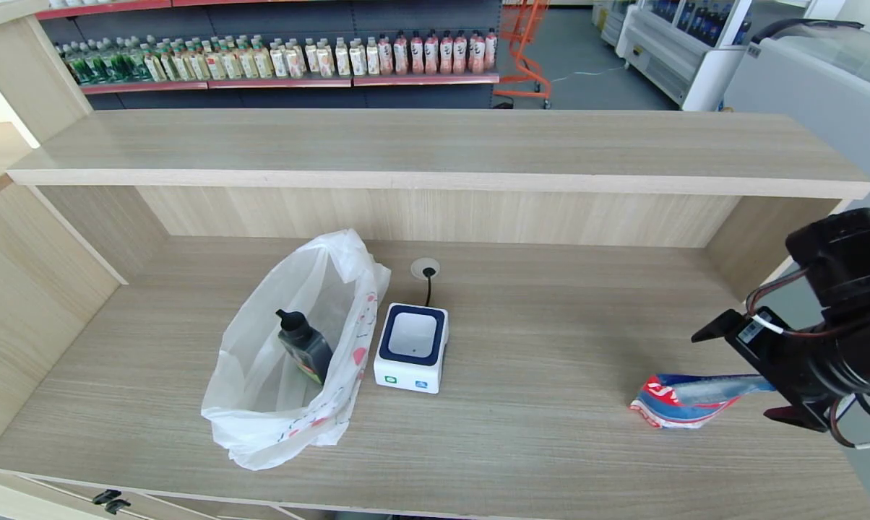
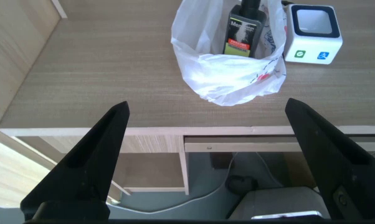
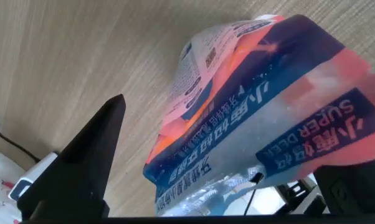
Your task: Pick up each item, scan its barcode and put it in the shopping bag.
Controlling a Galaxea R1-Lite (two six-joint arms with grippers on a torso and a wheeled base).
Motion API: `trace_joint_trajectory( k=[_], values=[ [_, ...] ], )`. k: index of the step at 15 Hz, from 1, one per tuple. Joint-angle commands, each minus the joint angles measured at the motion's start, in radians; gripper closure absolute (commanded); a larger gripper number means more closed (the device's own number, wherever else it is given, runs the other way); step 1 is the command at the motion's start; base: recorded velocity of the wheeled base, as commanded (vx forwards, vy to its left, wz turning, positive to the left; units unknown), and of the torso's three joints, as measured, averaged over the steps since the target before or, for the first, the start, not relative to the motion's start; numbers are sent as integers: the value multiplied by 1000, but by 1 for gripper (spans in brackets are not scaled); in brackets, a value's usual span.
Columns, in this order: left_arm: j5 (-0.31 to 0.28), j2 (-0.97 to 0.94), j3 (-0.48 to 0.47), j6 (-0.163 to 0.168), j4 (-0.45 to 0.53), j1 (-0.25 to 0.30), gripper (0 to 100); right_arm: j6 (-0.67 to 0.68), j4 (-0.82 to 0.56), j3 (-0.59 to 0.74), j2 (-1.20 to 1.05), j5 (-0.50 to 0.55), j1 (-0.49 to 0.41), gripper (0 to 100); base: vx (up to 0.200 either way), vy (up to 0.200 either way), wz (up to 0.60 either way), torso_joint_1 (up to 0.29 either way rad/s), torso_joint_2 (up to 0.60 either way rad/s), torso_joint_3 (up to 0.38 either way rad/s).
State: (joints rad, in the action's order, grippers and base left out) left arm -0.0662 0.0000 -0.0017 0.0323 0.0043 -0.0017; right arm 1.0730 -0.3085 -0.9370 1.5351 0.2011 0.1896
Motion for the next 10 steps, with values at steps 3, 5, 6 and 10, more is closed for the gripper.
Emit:
trace_joint_trajectory(
  k=[3, 5, 6, 10],
  values=[
    [0, 2, 0, 0, 0, 0, 0, -59, 108, 3, 207, 1, 19, 0, 0, 0, 0, 0, 0, 0],
    [0, 0, 0, 0, 0, 0, 0, -70, 186, 3, 249, 4, 36, 0, 0, 0, 0, 0, 0, 0],
    [0, 2, 0, 1, 0, 0, 0, -97, 213, 3, 270, 3, 36, 100, 0, 0, 0, 0, 0, 0],
    [0, 2, 0, 0, 0, 0, 0, -146, 269, -11, 307, 4, 44, 100, 0, 0, 0, 0, 0, 0]
  ],
)
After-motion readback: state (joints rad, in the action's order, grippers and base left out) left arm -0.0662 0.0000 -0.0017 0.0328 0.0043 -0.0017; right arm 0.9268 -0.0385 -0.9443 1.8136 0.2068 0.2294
